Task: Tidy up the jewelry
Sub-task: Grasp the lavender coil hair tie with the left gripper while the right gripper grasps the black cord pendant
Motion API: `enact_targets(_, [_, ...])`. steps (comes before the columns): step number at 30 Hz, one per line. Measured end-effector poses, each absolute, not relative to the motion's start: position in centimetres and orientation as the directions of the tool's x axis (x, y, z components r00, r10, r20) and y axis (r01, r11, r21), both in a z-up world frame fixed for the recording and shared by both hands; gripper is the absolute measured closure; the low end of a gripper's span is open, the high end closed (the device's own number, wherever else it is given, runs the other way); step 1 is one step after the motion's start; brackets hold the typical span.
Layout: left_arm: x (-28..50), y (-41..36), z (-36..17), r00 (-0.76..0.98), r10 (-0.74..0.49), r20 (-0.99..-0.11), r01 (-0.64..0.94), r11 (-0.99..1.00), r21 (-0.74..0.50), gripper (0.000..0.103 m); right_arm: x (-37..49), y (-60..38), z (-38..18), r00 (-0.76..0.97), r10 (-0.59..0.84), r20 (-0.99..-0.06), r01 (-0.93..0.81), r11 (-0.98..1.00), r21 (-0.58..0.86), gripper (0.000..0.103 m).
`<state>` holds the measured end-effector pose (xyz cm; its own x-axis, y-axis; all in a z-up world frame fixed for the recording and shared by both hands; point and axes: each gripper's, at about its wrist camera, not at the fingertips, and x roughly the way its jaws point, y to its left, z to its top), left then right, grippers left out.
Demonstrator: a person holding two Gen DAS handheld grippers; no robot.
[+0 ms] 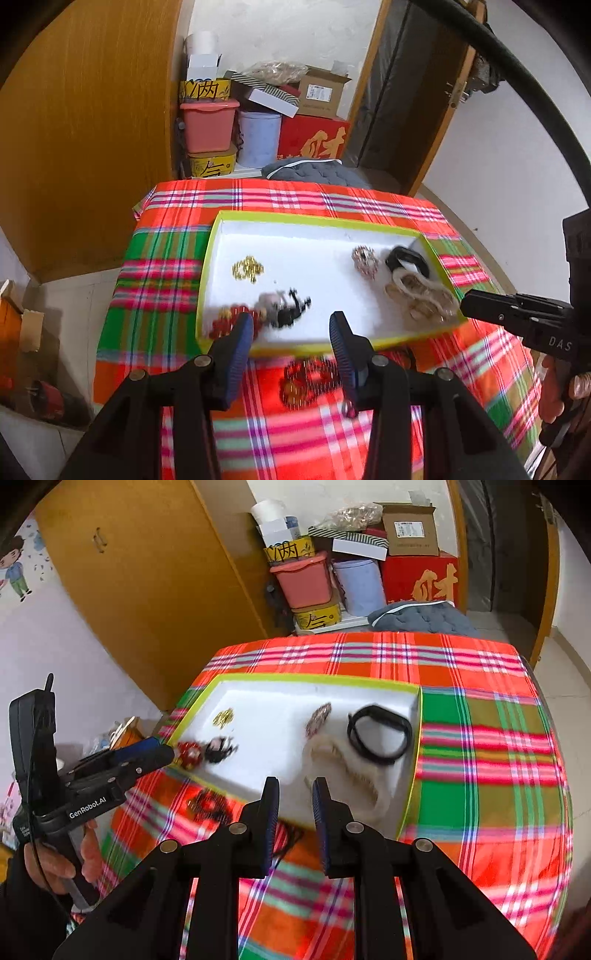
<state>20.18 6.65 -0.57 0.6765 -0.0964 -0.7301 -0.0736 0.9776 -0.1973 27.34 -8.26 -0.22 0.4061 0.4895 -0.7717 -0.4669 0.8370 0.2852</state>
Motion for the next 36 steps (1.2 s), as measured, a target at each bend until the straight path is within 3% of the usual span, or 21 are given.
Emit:
enact_targets(7, [17.1,6.2,-1.4,0.664,-0.125,-0.737,-0.069,0.971,-0.228,0.060,23.9,-8.8,-1.3,0.372,0.509,-0.776,-0.477,0.822,0.311,0.078])
enact_targets(19, [11.9,3.7,-3.6,0.613,-0.194,-0.766,0.003,0.970,-0.243,0.060,20.0,-9.1,-2.7,0.337,0.508,-0.793,-0.501,0.810,0.306,0.078])
enact_targets(31, [10.7,0.0,-6.4,0.567,-0.186,-0.803,0.077,0.982,-0.173,0.060,19.2,-9.6,-2.2,0.344,0.502,-0.794,-0.497,0.815,0.300,0.078])
enact_targets(36, [10.8,-0.4,-6.6,0.582,-0.091,-0.808,0.060,0.996,-0.068,0.093,19.5,-9.1,-2.6,0.338,0.499,-0.798,-0.500,0.814,0.297,0.078])
